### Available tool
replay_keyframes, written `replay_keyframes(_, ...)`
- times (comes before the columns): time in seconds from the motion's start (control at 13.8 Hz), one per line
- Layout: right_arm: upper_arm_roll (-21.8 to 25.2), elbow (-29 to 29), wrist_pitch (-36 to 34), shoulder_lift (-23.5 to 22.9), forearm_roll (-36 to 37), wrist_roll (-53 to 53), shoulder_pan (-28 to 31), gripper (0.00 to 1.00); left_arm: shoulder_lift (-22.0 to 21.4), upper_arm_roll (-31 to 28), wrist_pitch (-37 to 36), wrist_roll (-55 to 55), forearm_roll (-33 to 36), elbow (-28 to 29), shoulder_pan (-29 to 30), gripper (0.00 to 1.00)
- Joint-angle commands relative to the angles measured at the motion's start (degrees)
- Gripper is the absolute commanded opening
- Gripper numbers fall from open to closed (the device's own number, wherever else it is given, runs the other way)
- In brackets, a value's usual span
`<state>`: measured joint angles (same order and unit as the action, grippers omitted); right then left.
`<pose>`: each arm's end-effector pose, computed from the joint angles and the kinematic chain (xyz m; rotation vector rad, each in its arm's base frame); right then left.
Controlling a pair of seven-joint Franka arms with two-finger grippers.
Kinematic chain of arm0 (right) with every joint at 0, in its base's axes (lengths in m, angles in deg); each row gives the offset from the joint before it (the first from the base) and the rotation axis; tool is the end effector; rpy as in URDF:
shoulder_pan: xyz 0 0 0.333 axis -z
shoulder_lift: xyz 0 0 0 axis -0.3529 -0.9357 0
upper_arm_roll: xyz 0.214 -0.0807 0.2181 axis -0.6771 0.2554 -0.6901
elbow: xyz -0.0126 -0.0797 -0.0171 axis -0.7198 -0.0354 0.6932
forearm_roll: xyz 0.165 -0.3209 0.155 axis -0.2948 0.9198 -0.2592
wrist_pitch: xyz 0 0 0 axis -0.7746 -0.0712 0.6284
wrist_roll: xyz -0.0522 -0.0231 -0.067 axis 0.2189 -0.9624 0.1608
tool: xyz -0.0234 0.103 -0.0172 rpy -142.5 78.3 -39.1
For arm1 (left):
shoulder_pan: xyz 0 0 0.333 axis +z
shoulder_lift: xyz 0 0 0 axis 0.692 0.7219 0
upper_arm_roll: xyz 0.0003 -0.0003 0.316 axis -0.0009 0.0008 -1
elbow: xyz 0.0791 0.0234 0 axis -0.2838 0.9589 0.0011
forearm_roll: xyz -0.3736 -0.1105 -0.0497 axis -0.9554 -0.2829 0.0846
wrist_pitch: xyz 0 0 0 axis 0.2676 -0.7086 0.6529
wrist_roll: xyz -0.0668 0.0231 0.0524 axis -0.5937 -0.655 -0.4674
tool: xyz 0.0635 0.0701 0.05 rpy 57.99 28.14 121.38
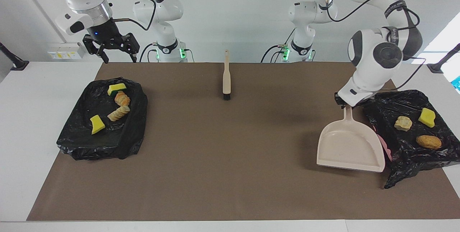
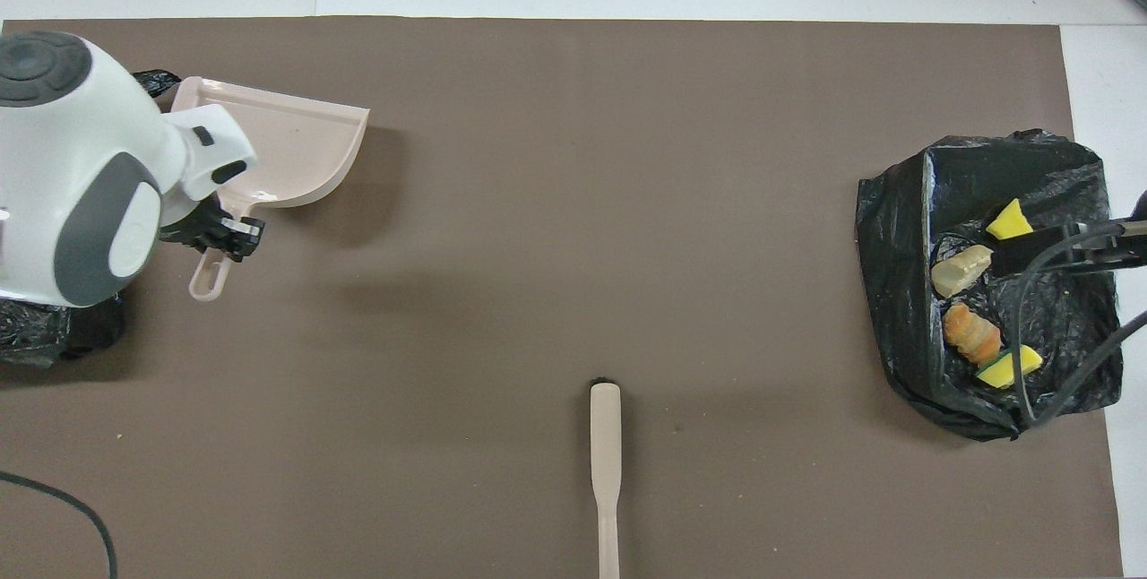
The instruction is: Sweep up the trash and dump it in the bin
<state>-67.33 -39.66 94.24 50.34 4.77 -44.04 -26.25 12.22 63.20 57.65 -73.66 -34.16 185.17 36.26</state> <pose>0.5269 -0.0048 0.6420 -3.1242 -0.0637 0.0308 0.5948 -0.0974 0.4349 -2.9959 0.3018 0.2487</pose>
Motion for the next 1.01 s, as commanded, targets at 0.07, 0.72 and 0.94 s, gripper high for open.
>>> replay_keyframes(0.07,0.17,-0.80,0.04,0.85,0.08,1.79,0.05,1.00,2.38,-1.17,6.53,10.34,-7.01,0.56,-9.40,0.00)
replay_keyframes(0.72,0.35,-0.45,-0.13,0.76,-0.19,1.97,1.02,1.00,7.30,-1.43,10.07,27.57,-14.31,-3.48,-28.83,0.00)
replay_keyframes(0.94,0.26,-0.45,-0.14,0.76,-0.19,1.97,1.02,1.00,18.72,-1.52,4.72,37.24,-9.50,-17.86,-33.07,0.00)
